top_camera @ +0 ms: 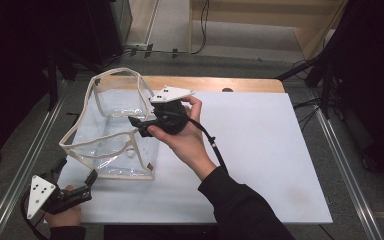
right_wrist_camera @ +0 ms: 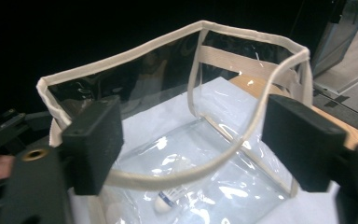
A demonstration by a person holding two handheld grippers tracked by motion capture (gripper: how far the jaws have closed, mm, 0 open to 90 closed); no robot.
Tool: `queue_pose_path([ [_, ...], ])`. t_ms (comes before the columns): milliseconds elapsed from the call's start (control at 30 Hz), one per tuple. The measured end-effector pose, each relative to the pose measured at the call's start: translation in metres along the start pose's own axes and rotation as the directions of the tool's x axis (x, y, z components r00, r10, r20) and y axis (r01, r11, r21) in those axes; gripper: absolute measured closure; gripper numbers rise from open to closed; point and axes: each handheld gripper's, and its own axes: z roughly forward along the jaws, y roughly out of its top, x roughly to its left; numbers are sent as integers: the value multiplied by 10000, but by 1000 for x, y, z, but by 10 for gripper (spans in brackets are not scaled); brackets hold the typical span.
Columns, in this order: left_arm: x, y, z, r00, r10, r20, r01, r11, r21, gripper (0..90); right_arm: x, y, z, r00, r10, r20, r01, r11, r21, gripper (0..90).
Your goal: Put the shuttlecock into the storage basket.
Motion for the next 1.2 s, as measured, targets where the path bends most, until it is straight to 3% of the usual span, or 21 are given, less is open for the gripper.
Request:
queue_pose_path([
  [367, 0, 0, 0, 10000, 13, -7, -13, 10000, 26, 0, -10, -11, -16, 10000, -7, 28, 8, 9996, -286, 77],
  [467, 0, 0, 0, 10000, 33, -7, -33, 10000, 48, 0, -12, -14, -21, 9999, -97, -53, 95, 9993, -373, 0],
  [1200, -1, 0, 0, 10000, 56, -8, -56, 10000, 71, 0, -34, -44, -46, 9982, 76, 599, -40, 9982, -597, 0],
])
